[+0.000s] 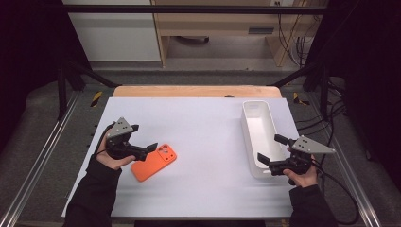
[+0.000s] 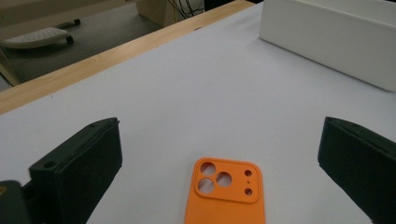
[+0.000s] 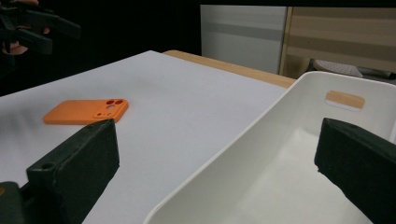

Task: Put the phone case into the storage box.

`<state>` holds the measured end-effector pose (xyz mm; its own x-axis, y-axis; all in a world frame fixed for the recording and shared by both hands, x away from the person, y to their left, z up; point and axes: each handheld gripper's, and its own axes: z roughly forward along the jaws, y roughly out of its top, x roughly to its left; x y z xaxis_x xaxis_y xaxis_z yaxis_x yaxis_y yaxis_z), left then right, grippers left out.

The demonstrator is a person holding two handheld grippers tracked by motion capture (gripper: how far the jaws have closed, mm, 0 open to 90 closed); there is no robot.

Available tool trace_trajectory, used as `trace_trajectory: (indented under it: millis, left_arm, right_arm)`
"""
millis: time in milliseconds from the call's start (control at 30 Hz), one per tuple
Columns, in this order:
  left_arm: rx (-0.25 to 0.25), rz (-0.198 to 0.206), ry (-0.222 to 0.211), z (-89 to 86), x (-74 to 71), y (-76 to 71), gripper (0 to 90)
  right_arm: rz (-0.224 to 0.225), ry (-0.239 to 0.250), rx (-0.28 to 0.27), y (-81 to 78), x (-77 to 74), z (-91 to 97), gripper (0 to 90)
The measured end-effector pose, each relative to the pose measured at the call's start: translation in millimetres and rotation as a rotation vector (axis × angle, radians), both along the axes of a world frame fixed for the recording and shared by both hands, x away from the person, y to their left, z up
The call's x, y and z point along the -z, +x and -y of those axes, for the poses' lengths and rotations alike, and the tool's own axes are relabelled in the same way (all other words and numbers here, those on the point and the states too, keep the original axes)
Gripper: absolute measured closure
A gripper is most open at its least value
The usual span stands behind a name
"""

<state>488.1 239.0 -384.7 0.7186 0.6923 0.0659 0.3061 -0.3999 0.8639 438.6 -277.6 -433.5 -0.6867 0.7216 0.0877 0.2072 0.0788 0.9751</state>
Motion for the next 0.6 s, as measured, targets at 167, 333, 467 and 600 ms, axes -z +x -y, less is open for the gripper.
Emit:
trace_trajectory:
  millis: [167, 333, 467, 600]
  left_arm:
    - [0.010, -0.032, 0.031, 2.1, 5.0, 4.4, 0.0]
    - [0.024, -0.082, 0.074, 4.5, 12.7, 8.9, 0.0]
    - [0.029, -0.128, 0.117, 6.1, 21.0, 12.7, 0.0]
    - [0.037, -0.149, 0.132, 6.8, 26.8, 13.8, 0.0]
  right_arm:
    - [-0.001, -0.002, -0.001, 0.1, 0.2, -0.2, 0.3]
    - [-0.001, -0.003, -0.001, 0.2, 0.3, -0.2, 0.3]
    - [-0.001, -0.004, -0.002, 0.3, 0.4, -0.3, 0.3]
    - [-0.002, -0.004, -0.004, 0.3, 0.4, -0.4, 0.3]
